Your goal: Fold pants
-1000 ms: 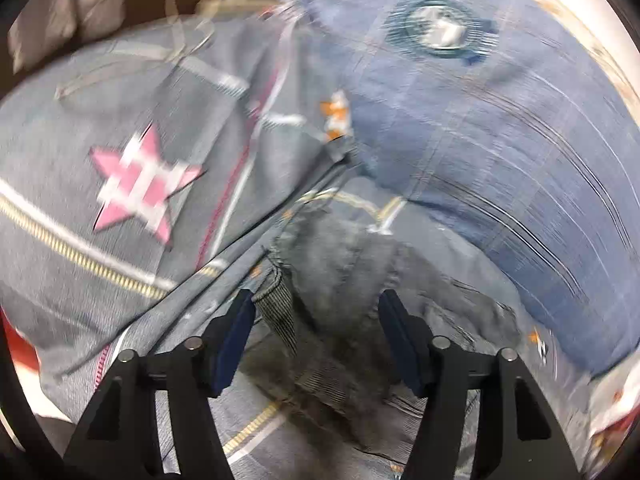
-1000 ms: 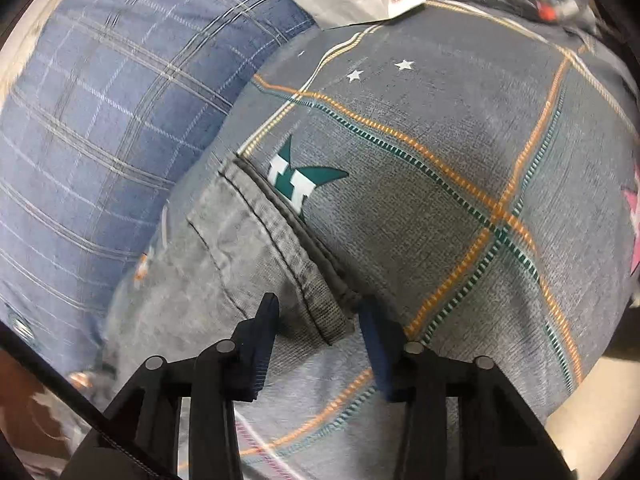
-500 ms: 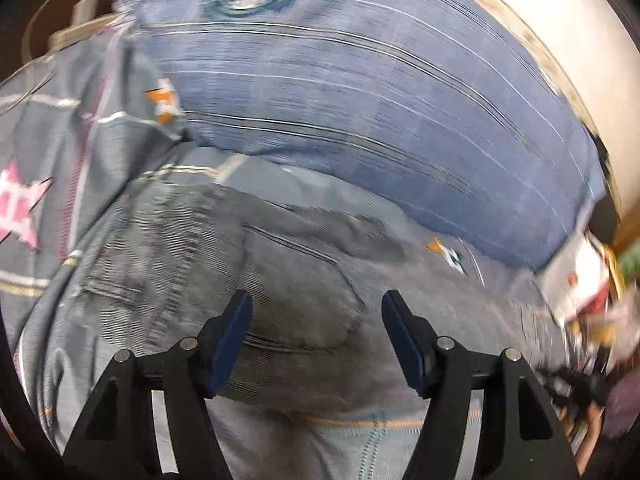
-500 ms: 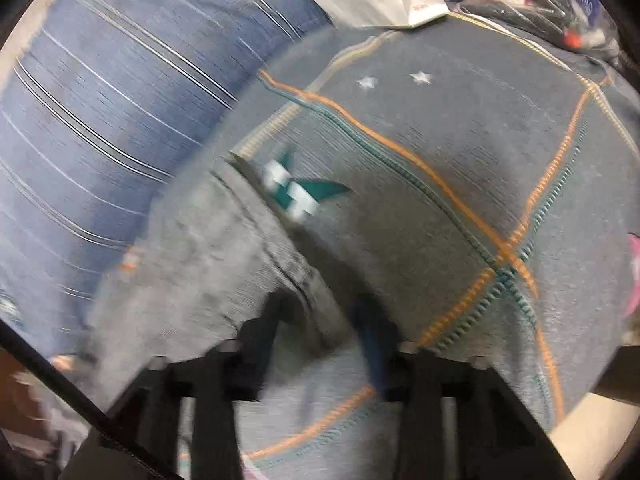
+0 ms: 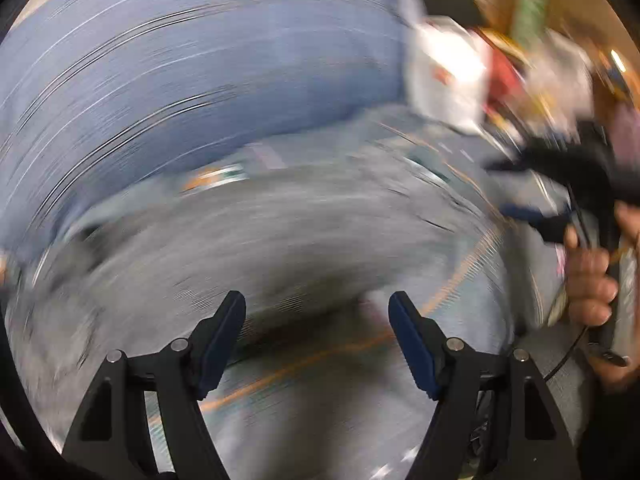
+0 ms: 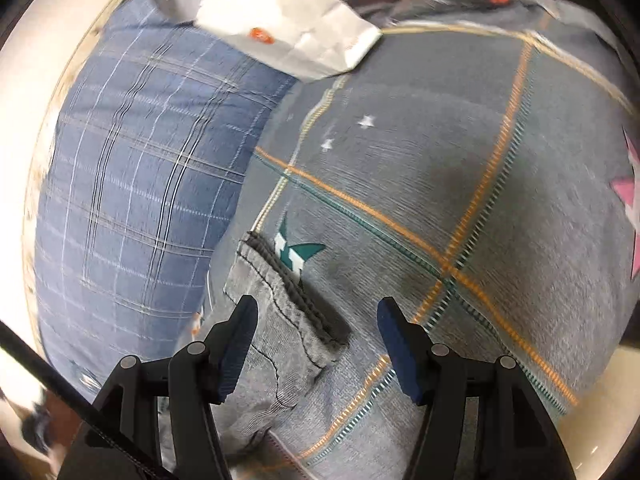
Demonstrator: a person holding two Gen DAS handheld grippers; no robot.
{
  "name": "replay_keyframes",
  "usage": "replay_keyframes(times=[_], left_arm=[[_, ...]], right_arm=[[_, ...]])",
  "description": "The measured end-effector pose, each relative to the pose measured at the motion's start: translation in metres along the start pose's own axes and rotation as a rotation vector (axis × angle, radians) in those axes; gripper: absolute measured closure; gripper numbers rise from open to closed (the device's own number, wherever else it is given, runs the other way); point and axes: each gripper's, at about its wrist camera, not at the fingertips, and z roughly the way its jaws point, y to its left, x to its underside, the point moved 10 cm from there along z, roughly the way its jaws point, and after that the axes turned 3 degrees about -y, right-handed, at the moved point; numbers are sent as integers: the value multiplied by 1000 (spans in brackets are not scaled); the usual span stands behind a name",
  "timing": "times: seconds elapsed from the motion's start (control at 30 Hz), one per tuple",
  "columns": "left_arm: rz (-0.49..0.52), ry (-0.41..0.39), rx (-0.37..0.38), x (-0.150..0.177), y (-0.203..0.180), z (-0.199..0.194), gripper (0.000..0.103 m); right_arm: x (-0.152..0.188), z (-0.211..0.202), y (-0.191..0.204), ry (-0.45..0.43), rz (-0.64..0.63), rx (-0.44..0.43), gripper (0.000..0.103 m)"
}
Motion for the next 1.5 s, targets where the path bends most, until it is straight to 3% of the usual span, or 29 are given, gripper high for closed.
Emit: replay_keyframes(times=[0.13, 0.3, 0.57, 0.73, 0.77, 0.8, 0.83, 0.97, 1.07, 1.13, 1.2, 1.27, 1.33, 1.37, 1.43, 1.5], left_arm=[[181, 60, 20, -13, -57, 47, 30], [317, 143, -46, -20, -86, 103, 59], [420, 137, 25, -27, -112, 112, 58], [392, 129, 77, -34, -110, 120, 49], [390, 121, 79, -34, -114, 121, 55], [390, 111, 72, -37, -114, 121, 74], [387, 100, 63, -40, -115, 119, 84], [235, 82, 138, -51, -100, 106, 90], [83, 75, 204, -56, -83, 97, 90], [-7, 68, 234, -57, -75, 90, 90], [-73, 57, 264, -60, -69, 87, 90], [-124, 45, 275, -62, -64, 86, 90], [-148, 46, 291, -60, -63, 86, 90], [-153, 43, 302, -60, -64, 84, 90], [-165, 27, 315, -61, -64, 80, 91], [-190, 16, 338, -63, -63, 76, 91]], right_arm=[[-12, 1, -8, 3, 33, -26, 36], [-20, -3, -24, -4, 108, -49, 36], [-15, 2, -22, 33, 135, -85, 35], [-15, 4, -25, 35, 154, -85, 35], [-15, 4, -25, 37, 155, -87, 35], [-15, 5, -25, 42, 156, -91, 35], [-14, 6, -25, 48, 156, -96, 35], [-12, 10, -4, 81, 145, -210, 34], [-11, 21, 28, 158, 114, -309, 18], [-8, 35, 46, 233, 77, -297, 17], [-2, 59, 57, 308, -16, -198, 18], [5, 81, 57, 352, -24, -154, 21], [19, 94, 65, 420, 22, -262, 39], [24, 97, 68, 453, 46, -305, 42], [23, 99, 69, 446, 15, -285, 70], [20, 89, 83, 408, -48, -319, 79]])
